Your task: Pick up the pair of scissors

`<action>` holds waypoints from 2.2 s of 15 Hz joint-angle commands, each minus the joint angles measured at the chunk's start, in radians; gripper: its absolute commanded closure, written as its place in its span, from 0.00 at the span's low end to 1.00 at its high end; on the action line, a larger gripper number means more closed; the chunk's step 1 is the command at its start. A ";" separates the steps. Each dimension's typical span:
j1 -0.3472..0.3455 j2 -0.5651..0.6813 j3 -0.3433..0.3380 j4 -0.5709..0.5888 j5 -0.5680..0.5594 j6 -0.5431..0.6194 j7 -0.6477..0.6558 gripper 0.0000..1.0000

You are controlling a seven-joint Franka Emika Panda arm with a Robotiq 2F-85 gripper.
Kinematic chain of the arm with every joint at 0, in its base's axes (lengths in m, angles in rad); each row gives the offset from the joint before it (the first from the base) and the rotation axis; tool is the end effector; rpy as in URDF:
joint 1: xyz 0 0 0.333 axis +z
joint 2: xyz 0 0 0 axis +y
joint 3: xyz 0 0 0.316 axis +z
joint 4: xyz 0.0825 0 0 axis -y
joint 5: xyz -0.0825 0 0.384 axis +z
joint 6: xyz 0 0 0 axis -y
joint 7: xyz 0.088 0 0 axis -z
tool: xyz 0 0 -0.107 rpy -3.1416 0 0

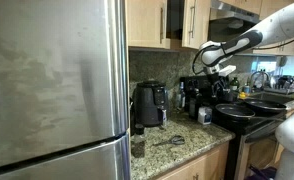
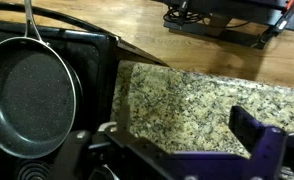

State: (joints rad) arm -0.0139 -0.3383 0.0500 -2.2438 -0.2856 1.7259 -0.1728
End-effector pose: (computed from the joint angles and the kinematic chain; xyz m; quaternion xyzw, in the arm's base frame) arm 0.4320 -0.0089 0.4930 0.9759 0.1349 -0.0992 0.1397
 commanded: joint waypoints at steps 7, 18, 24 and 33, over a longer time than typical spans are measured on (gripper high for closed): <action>0.017 0.001 -0.015 0.002 -0.004 -0.003 0.004 0.00; 0.081 -0.004 -0.084 0.006 0.014 -0.037 -0.447 0.00; 0.068 0.003 -0.065 0.009 -0.044 -0.056 -0.419 0.00; 0.184 -0.091 -0.047 0.141 0.253 -0.060 -0.509 0.00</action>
State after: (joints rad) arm 0.1729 -0.4330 0.0030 -2.1021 -0.0301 1.6656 -0.6829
